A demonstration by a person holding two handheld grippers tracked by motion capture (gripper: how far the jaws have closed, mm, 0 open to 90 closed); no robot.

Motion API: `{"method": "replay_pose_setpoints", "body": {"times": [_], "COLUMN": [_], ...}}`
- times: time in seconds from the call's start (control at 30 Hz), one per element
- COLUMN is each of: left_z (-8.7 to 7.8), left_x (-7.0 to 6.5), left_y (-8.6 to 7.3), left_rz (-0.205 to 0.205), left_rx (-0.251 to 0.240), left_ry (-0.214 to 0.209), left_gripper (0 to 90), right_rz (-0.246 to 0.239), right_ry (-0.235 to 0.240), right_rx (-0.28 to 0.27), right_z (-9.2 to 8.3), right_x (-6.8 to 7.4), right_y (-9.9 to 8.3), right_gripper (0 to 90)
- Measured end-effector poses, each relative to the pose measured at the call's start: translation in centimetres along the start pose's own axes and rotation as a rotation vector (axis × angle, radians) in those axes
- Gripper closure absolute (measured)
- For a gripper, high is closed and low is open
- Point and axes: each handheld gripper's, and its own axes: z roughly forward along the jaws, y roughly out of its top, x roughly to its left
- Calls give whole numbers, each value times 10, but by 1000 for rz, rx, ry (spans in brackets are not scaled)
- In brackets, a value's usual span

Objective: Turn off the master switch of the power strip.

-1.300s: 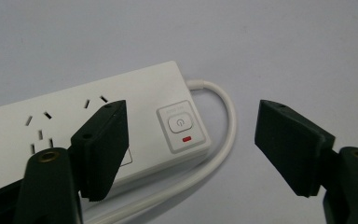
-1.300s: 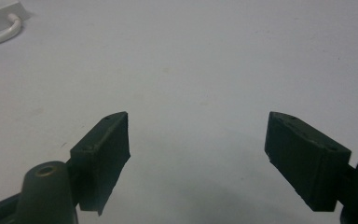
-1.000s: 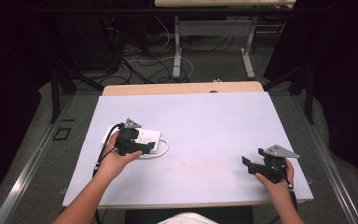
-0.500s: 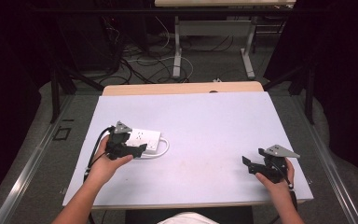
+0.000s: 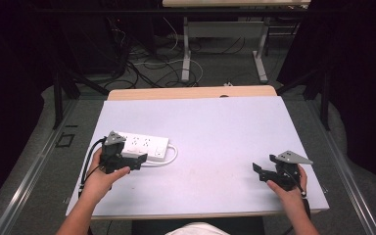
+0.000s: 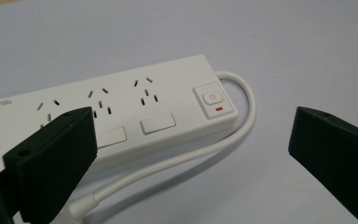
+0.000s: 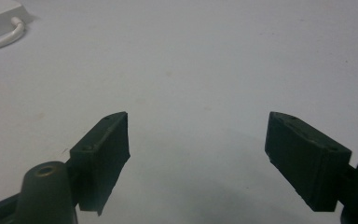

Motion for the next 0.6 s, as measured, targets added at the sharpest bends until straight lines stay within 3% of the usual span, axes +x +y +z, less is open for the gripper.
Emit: {"method": "replay_pose_setpoints", "body": {"times": [0.23,0.4,0.43,0.57,0.6], "left_z": [-10,-16,-18,-17,-17], "left_x": [5,8,10,11,11], "left_y": [-10,-18,-19,-25,-26], "left_rz": [-67,-91,-81,-90,-92], "left_rx": [-16,-38,-22,-28,-27], "left_ry": [-12,-1,-5,25,31], "left_gripper": [3,3,3,3,3], "right_rz": [2,-21,-17,-34,-19], "right_ry": [-1,-16,-16,-28,-28], "right_rx": [-9,-19,-16,-37,-33], "right_z": [-1,-3,-4,-7,-8], "right_x": [1,1,3,3,4], "right_y": [1,3,4,5,6], "right_gripper": [207,201,193,166,166]}}
